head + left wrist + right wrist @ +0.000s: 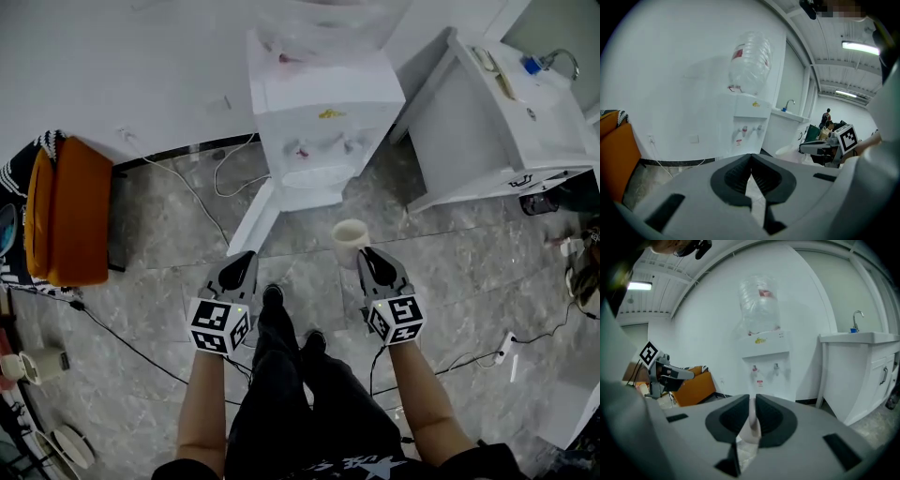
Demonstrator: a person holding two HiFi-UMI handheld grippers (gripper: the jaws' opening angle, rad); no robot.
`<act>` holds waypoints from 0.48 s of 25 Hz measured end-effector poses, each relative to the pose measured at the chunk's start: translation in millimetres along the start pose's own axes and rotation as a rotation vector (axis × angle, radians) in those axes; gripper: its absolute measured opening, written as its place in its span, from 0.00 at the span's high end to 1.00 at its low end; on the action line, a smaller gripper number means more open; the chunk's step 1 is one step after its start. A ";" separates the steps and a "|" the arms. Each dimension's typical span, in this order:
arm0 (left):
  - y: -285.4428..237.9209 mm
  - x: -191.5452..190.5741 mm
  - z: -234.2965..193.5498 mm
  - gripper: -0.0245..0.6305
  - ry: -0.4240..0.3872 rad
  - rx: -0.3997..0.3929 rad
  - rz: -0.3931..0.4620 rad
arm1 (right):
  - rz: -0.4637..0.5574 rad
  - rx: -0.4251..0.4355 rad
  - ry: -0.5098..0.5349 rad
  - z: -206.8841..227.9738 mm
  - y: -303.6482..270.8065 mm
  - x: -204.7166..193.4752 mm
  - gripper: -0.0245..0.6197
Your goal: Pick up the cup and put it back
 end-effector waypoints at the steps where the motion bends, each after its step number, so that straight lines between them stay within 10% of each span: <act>1: -8.7 -6.0 -12.5 0.95 -0.002 0.005 0.003 | 0.004 -0.002 -0.002 1.4 -13.4 -7.2 0.89; 12: -101.5 -75.8 -124.3 0.95 0.029 0.085 0.051 | 0.012 0.024 0.033 20.5 -153.8 -107.7 0.89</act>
Point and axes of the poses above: the fingertips, and each gripper's own axes: y backward along the fingers, z to its right, x out of its top, the point moved 2 cm from there along y, backward along the fingers, and after that the axes turned 6 degrees about y, right-handed, at the moved point
